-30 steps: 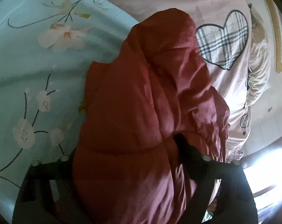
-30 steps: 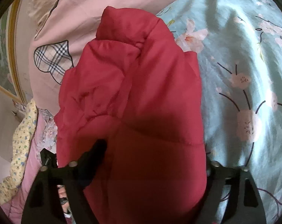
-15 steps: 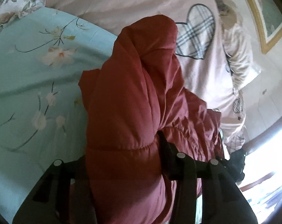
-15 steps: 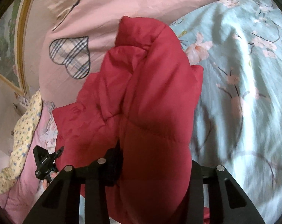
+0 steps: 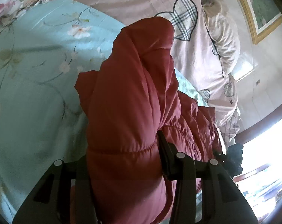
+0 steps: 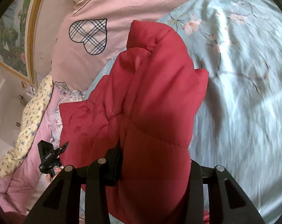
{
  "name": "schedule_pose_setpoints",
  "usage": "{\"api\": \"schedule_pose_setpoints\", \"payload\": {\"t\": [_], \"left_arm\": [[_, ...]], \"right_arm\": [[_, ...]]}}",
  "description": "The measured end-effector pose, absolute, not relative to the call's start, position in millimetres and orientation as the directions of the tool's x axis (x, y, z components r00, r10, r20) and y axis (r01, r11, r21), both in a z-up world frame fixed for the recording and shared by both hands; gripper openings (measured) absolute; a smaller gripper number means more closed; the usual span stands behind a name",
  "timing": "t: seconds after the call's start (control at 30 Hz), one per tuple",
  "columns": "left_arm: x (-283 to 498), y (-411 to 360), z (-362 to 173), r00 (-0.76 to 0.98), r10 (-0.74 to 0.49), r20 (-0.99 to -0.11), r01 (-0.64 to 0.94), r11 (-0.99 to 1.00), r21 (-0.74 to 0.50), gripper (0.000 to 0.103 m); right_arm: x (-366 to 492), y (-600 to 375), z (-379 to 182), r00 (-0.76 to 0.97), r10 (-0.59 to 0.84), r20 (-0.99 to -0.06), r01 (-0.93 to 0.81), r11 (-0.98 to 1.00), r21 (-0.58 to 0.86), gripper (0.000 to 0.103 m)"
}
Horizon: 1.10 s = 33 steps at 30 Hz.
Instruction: Fold large clothes
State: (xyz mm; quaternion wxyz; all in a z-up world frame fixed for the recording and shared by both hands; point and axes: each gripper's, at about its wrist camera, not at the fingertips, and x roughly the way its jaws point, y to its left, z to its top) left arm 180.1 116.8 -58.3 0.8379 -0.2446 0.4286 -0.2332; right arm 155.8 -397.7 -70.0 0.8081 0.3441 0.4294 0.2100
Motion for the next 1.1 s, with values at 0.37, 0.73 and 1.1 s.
{"api": "schedule_pose_setpoints", "payload": {"t": [0.37, 0.73, 1.1], "left_arm": [[170.7, 121.8, -85.6, 0.492, -0.557, -0.670, 0.125, 0.806, -0.578, 0.042], [170.2, 118.9, -95.2, 0.510, -0.512, -0.691, 0.136, 0.842, -0.523, 0.049], [164.8, 117.0, -86.7, 0.536, -0.451, -0.713, 0.150, 0.883, -0.445, 0.064]], "right_arm": [[142.0, -403.1, -83.7, 0.546, 0.640, -0.541, -0.021, 0.656, 0.754, 0.042], [144.2, -408.2, -102.3, 0.543, 0.641, -0.542, -0.007, 0.649, 0.760, 0.053], [143.0, -407.7, -101.6, 0.536, 0.623, -0.570, 0.015, 0.668, 0.744, 0.065]]}}
